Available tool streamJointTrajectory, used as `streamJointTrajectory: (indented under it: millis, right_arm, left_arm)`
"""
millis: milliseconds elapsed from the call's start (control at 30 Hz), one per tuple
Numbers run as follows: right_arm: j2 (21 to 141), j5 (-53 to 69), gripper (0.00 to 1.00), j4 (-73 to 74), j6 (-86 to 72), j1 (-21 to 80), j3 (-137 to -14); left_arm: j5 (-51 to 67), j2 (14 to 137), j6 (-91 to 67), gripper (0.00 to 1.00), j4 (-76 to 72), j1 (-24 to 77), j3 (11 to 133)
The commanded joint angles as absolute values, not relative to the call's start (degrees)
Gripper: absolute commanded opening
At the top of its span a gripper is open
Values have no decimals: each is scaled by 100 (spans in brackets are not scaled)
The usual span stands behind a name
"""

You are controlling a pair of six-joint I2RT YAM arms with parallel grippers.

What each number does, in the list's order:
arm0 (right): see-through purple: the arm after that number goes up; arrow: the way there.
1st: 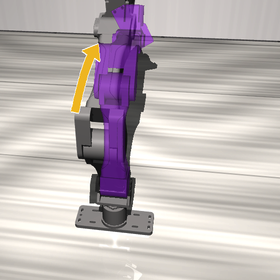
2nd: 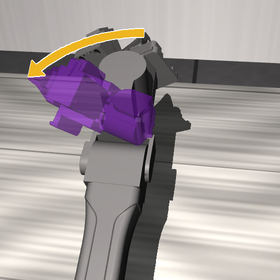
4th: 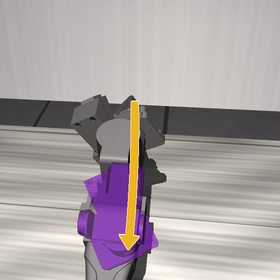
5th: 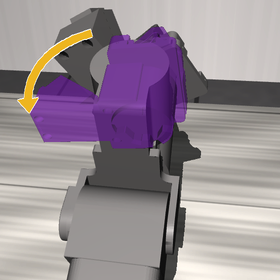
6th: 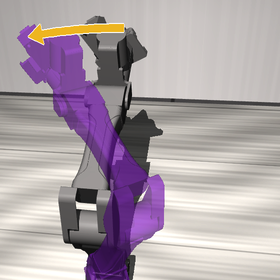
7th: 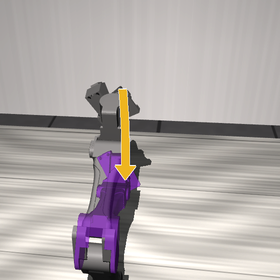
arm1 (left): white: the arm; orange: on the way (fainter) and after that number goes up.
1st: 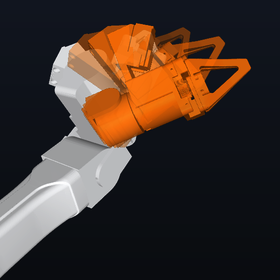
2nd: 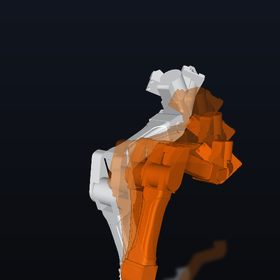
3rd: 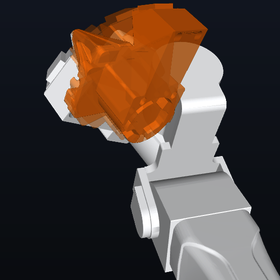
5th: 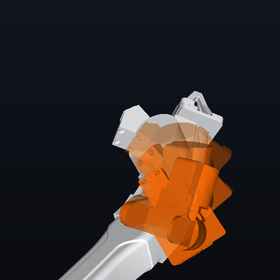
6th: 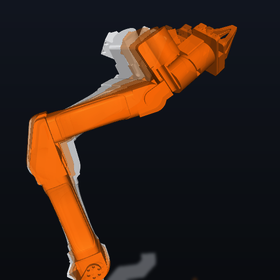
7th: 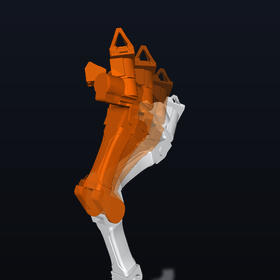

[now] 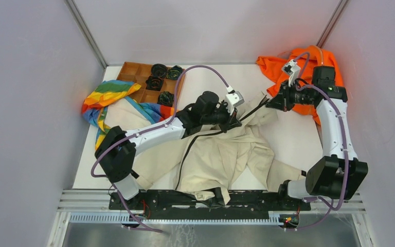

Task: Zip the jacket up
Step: Adjust the zipper on the jacket.

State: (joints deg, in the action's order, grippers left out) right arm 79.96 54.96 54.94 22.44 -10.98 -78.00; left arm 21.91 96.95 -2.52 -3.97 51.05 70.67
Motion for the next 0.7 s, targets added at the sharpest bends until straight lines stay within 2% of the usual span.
streamJointTrajectory:
  millis: [0, 233, 500, 667]
  right_arm:
    - [7876, 4418, 0, 3790, 2744, -1696, -8477]
    - [7920, 4084, 0, 3631, 2904, -1811, -8728]
    - [7699, 3163, 0, 3411, 3427, -1773, -8693]
    - [7621, 3205, 0, 3493, 3598, -1663, -8697]
  left_arm:
    - [2678, 9571, 192, 2, 1469, 4935, 6743]
    - [2944, 9498, 162, 2, 1512, 4863, 6673]
    - [3158, 9523, 110, 2, 1582, 4843, 6784]
    - [3258, 9548, 75, 2, 1668, 4841, 6803]
